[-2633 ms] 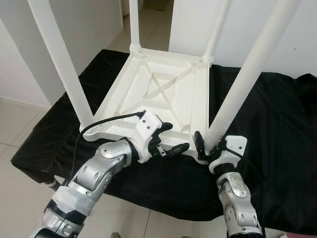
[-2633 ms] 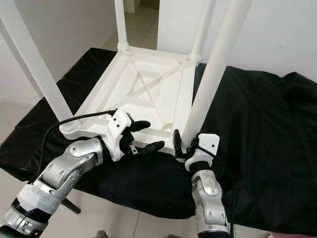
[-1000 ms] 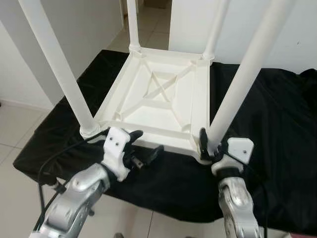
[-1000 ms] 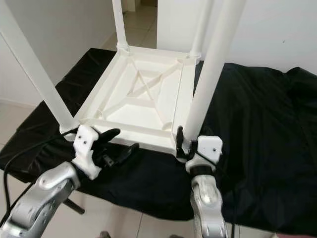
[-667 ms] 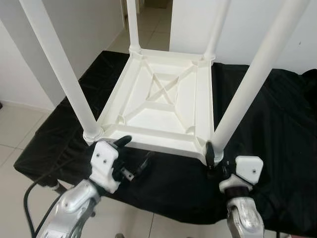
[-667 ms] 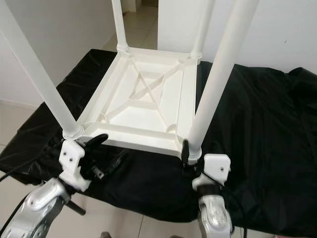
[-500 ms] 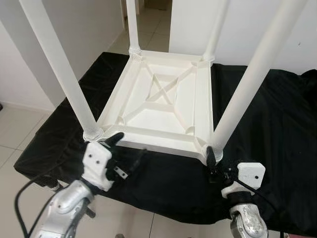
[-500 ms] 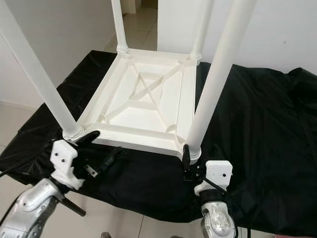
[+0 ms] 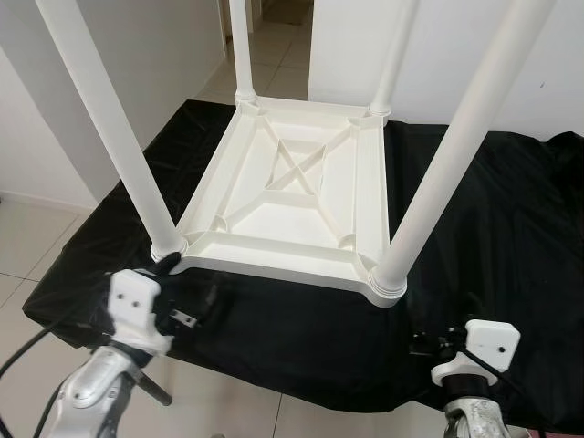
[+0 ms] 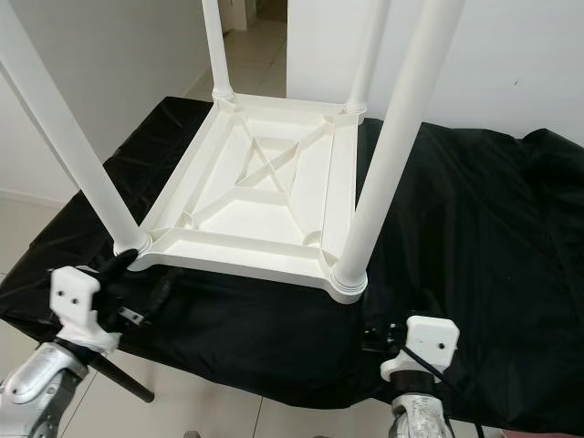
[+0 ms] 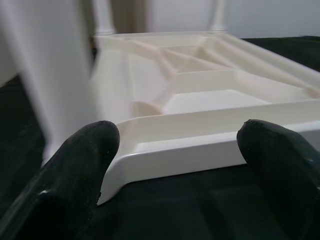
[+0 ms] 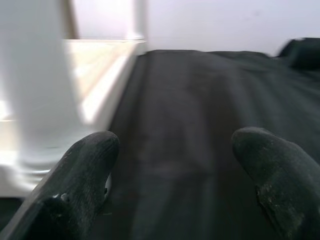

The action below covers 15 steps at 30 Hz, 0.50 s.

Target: Building children table

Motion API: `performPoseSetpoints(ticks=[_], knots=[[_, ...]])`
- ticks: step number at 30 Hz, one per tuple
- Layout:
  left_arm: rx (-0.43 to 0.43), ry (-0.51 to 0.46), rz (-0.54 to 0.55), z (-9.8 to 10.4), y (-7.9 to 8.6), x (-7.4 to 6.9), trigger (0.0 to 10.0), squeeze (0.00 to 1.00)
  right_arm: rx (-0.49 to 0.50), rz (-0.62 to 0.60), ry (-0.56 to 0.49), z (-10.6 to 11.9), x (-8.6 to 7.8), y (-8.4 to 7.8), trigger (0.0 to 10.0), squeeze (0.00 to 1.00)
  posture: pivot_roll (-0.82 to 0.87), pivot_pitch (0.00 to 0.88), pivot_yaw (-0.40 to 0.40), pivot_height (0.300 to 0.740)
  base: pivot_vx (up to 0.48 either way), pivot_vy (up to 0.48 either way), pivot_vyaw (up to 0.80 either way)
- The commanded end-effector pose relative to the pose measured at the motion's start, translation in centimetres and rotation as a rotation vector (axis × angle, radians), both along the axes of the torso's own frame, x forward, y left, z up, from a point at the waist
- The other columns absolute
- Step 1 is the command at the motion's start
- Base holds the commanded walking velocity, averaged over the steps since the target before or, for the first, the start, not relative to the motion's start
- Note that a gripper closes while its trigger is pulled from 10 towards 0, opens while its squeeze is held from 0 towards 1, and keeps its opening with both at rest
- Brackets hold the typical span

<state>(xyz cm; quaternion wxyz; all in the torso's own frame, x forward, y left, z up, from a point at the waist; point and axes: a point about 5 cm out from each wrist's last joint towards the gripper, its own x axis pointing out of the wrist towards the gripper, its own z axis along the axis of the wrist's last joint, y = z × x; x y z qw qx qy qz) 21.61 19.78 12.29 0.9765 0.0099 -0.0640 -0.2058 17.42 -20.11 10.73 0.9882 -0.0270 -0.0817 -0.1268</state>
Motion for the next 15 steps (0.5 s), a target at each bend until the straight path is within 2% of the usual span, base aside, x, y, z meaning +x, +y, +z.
performPoseSetpoints(ticks=[1,2,3,7,8,10,13,15], knots=[[-0.028,-0.001,0.160,-0.1,1.1,0.3,10.0,0.00,0.005,-0.029,0.009,-0.4,-0.2,-0.3,10.0,0.00,-0.07,0.000,0.023,0.740,0.000,0.000,0.00],[-0.029,-0.005,0.176,-0.1,1.2,0.3,10.0,0.00,0.003,-0.050,0.011,-0.5,-0.2,-0.5,10.0,0.00,-0.07,0.000,0.023,0.740,0.000,0.000,0.00],[-0.043,-0.005,0.176,-0.2,0.6,0.2,10.0,0.00,-0.003,-0.089,0.008,-0.5,-0.1,-0.7,10.0,0.00,-0.06,0.000,0.023,0.740,0.000,0.000,0.00],[-0.054,-0.005,0.175,-0.2,0.1,0.2,10.0,0.00,-0.008,-0.115,0.006,-0.5,-0.1,-0.8,10.0,0.00,-0.06,0.000,0.023,0.740,0.000,0.000,0.00],[-0.066,0.000,0.155,-0.3,-0.7,0.1,10.0,0.00,-0.009,-0.118,0.004,-0.5,0.1,-0.5,10.0,0.00,-0.06,0.000,0.021,0.740,0.000,0.000,0.00],[-0.066,0.000,0.155,-0.3,-0.7,0.1,10.0,0.00,-0.009,-0.118,0.004,-0.5,0.1,-0.5,10.0,0.00,-0.06,0.000,0.021,0.740,0.000,0.000,0.00],[-0.008,-0.033,0.081,0.0,-2.2,1.0,10.0,0.00,0.006,-0.132,0.009,-0.4,0.9,-0.3,10.0,0.00,-0.05,0.017,0.020,0.740,0.000,0.000,0.00],[-0.008,-0.033,0.081,0.0,-2.2,1.0,10.0,0.00,0.006,-0.132,0.009,-0.4,0.9,-0.3,10.0,0.00,-0.05,0.017,0.020,0.740,0.000,0.000,0.00]])
